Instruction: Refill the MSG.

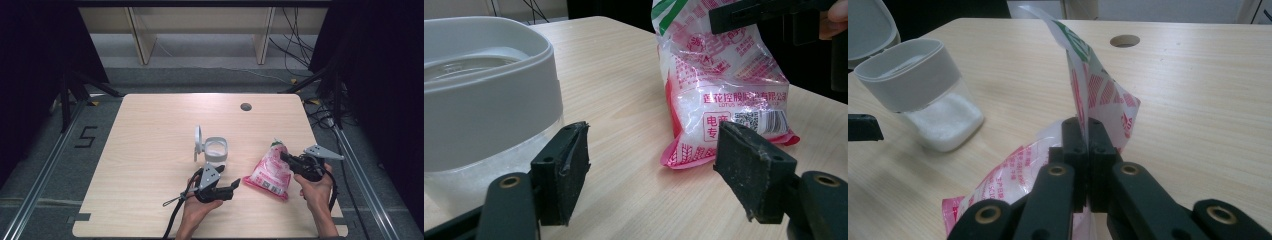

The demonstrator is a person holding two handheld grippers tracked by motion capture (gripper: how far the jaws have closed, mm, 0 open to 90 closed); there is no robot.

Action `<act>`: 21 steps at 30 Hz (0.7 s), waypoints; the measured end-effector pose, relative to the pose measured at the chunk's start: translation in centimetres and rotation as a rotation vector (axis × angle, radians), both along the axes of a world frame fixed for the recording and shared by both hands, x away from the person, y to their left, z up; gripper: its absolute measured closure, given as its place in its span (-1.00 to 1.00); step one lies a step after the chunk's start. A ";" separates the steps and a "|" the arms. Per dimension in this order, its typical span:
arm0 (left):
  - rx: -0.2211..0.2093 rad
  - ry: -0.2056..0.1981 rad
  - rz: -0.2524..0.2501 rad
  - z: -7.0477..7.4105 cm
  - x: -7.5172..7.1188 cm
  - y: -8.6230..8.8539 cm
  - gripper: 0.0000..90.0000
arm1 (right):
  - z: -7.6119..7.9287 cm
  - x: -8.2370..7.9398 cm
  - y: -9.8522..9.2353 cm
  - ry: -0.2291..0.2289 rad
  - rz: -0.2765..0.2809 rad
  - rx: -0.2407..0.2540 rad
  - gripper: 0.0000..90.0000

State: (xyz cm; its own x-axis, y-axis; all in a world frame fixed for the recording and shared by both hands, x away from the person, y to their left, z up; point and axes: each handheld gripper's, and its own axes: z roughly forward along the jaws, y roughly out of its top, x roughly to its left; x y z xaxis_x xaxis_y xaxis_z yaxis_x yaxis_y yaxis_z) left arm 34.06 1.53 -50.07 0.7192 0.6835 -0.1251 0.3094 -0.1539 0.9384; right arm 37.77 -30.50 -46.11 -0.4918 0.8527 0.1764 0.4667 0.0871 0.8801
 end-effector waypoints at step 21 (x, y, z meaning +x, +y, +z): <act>-0.004 0.007 0.011 -0.2 0.2 0.6 -0.37 | -0.5 -0.3 -0.5 0.061 -0.107 -0.062 0.67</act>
